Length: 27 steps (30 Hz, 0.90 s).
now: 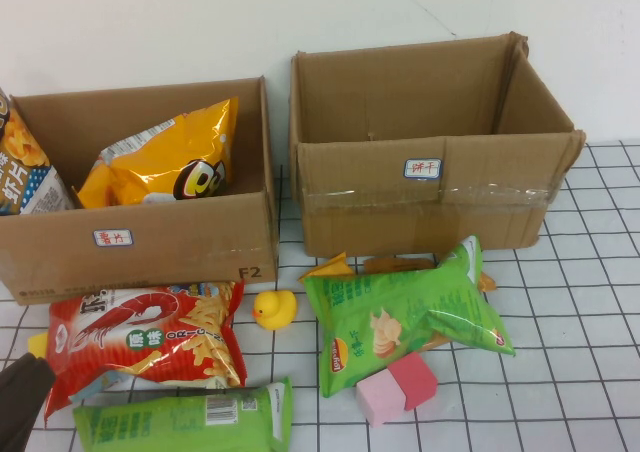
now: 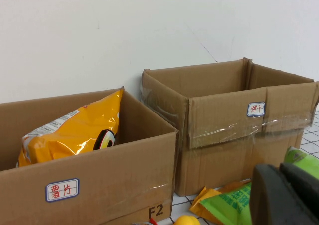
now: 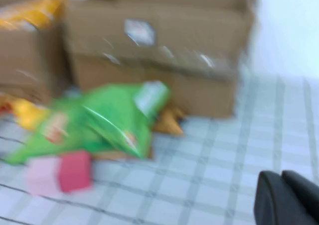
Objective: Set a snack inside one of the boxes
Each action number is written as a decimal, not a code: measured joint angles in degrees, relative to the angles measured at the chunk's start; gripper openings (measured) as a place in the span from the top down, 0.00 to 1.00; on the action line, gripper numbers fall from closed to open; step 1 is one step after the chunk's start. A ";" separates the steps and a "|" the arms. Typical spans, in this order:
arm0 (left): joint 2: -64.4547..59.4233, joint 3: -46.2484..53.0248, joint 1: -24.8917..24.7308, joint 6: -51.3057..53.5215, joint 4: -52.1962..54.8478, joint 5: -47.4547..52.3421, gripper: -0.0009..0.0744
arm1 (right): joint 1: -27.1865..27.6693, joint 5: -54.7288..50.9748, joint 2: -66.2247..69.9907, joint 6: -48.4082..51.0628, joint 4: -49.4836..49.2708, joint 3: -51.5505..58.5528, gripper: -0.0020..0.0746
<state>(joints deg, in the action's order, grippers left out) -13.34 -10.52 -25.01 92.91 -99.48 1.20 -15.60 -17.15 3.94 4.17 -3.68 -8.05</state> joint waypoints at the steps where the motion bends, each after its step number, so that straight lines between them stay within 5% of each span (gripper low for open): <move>1: 0.00 0.00 0.00 0.00 0.00 0.00 0.99 | 1.51 -1.33 0.00 -1.22 0.66 0.26 0.97; 11: 0.00 0.00 0.00 0.00 0.00 0.00 0.99 | 18.40 -3.94 -3.77 -5.34 11.15 3.71 0.97; 27: 0.00 0.00 0.00 0.00 0.00 0.00 0.99 | 18.24 -2.61 -4.49 -11.98 12.39 9.55 0.97</move>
<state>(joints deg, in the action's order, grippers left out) -13.34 -10.52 -25.01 92.91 -99.48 1.20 2.63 -19.76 -0.56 -7.81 8.71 1.50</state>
